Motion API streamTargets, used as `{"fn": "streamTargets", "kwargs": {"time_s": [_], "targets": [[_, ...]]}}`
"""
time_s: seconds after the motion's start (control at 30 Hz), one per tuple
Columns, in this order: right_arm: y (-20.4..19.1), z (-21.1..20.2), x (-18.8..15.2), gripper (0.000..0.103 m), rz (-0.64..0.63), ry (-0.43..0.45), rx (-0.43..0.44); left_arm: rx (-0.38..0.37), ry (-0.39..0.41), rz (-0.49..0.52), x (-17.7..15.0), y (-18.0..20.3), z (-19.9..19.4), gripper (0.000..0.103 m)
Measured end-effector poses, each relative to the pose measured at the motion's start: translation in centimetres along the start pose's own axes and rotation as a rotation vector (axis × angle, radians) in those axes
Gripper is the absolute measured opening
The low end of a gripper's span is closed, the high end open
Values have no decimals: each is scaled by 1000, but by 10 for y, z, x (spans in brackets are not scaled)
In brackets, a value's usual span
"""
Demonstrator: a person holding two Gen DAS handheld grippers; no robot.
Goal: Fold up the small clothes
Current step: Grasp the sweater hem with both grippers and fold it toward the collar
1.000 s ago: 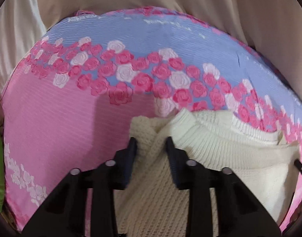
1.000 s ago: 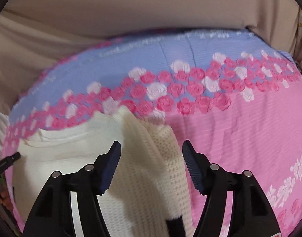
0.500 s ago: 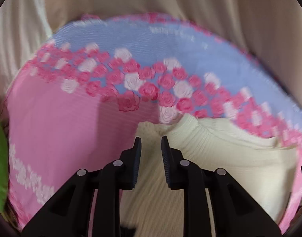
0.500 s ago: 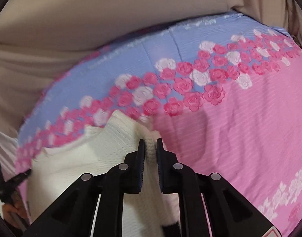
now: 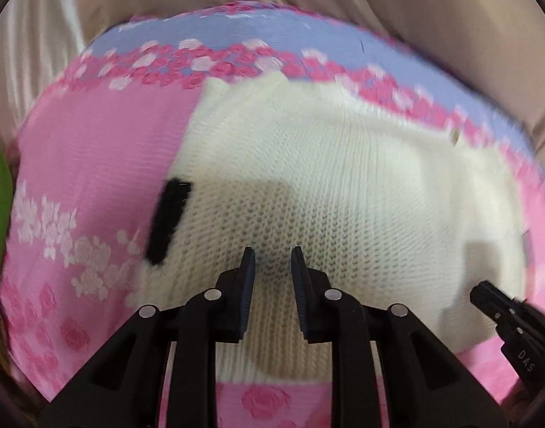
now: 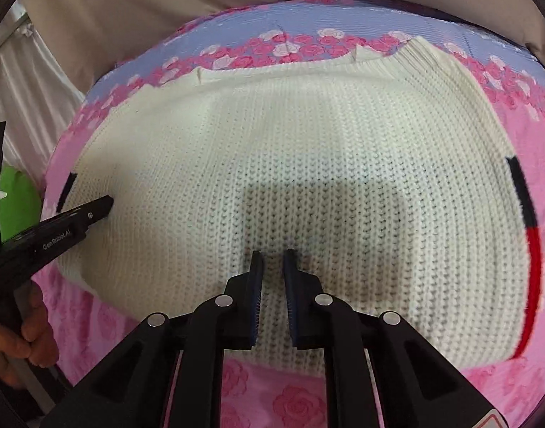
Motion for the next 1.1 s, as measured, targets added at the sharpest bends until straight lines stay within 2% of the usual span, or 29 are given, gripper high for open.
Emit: {"fn": "streamTargets", "kwargs": {"time_s": [0.07,0.13,0.17,0.27,0.33,0.37,0.4,0.43,0.53,0.63,0.7,0.77,0.83,0.87,0.9,1.0,1.1], "targets": [[3,-21,6,11,16,52,17,19,24,-36,-1,-15,-11,22],[16,-44,10,12,36,118,-38,44,20,-47,-3,-26,-14,25],[23,-53,8,17,53,141,-72,50,14,-51,-5,-34,-12,25],[67,-79,2,53,160,210,-222,69,-4,-66,-13,-45,-12,26],[92,-86,-5,56,199,215,-301,89,-13,-76,-17,-50,-11,38],[108,-84,-11,57,239,189,-315,98,-17,-81,-19,-55,-9,41],[121,-79,-15,57,290,162,-279,100,-23,-94,-22,-57,-10,49],[132,-73,-19,57,362,144,-207,95,-29,-113,-25,-60,-10,58],[144,-61,-30,59,491,141,-80,59,-63,-180,-36,-70,-4,63],[141,-50,-32,66,513,147,-53,31,-119,-230,-43,-74,13,63],[133,-41,-28,71,508,155,-54,12,-129,-245,-46,-72,19,63],[133,-37,-24,72,505,155,-54,-24,-133,-252,-46,-70,24,62],[133,-34,-17,61,512,159,-48,-67,-141,-240,-46,-69,23,23],[135,-35,-16,24,516,163,-36,-97,-146,-243,-45,-69,20,18],[137,-36,-16,15,528,160,-13,-113,-149,-249,-43,-70,14,15],[136,-65,-25,12,526,193,-25,-156,-152,-242,-43,-76,-9,12],[131,-96,-29,11,477,194,-53,-185,-199,-203,-58,-82,-29,12]]}}
Point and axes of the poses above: each gripper's, at about its wrist camera, not at the fingertips, and z roughly the way its jaws point, y to its right, x to its top, the point moved 3 cm from there along z, roughly the way its jaws point, and after that the axes turned 6 degrees about x, right-handed, at the moved point
